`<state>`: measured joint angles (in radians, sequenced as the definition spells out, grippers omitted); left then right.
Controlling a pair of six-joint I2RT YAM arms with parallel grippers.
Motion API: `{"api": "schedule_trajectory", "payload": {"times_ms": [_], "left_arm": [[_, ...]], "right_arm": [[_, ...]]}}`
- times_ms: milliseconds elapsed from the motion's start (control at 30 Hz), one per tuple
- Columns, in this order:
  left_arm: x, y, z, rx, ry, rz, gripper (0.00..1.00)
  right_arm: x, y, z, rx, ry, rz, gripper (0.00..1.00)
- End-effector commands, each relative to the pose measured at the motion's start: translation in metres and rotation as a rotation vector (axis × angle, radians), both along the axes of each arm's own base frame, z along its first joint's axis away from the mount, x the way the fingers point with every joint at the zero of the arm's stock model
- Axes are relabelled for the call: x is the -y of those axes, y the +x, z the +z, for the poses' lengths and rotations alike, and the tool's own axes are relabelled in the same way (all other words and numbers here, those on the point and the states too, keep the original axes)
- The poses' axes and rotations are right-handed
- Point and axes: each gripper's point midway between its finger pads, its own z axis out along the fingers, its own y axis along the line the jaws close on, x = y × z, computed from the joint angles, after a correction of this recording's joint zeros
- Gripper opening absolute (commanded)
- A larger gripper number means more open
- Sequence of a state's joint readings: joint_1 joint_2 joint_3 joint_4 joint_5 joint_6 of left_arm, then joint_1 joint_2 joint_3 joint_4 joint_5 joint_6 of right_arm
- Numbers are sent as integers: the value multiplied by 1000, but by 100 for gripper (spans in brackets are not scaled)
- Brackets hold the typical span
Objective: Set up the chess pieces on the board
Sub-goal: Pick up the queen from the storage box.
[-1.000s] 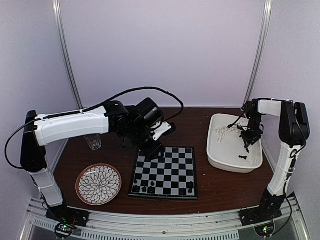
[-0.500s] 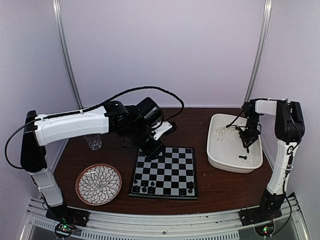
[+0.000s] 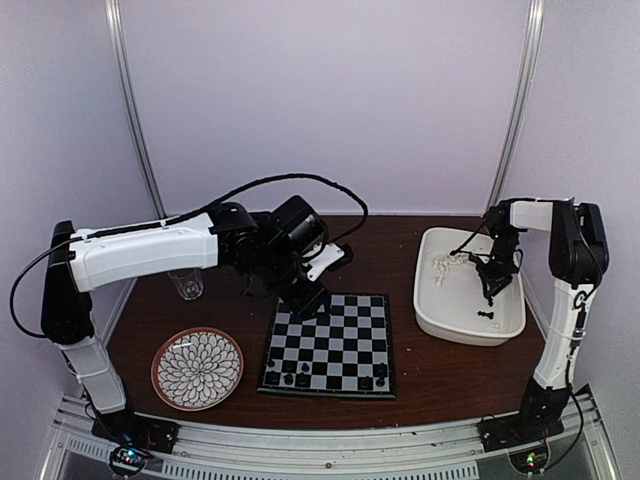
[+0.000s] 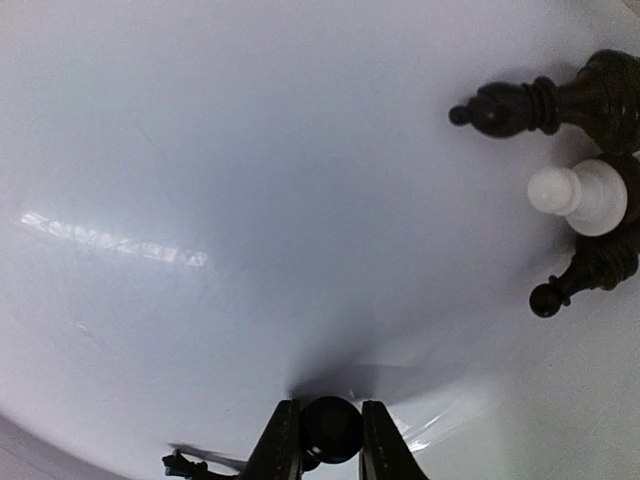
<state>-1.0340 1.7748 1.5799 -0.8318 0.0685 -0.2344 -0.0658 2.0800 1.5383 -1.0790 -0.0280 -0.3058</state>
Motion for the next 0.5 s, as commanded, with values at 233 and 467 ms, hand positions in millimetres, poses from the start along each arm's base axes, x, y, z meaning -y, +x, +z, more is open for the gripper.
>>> {"api": "schedule_trajectory", "payload": {"times_ms": [233, 467], "left_arm": [[21, 26, 61, 268, -225, 5, 41], [58, -3, 162, 800, -616, -223, 42]], "right_arm": [[-94, 6, 181, 468, 534, 72, 12], [-205, -39, 291, 663, 890, 353, 13]]}}
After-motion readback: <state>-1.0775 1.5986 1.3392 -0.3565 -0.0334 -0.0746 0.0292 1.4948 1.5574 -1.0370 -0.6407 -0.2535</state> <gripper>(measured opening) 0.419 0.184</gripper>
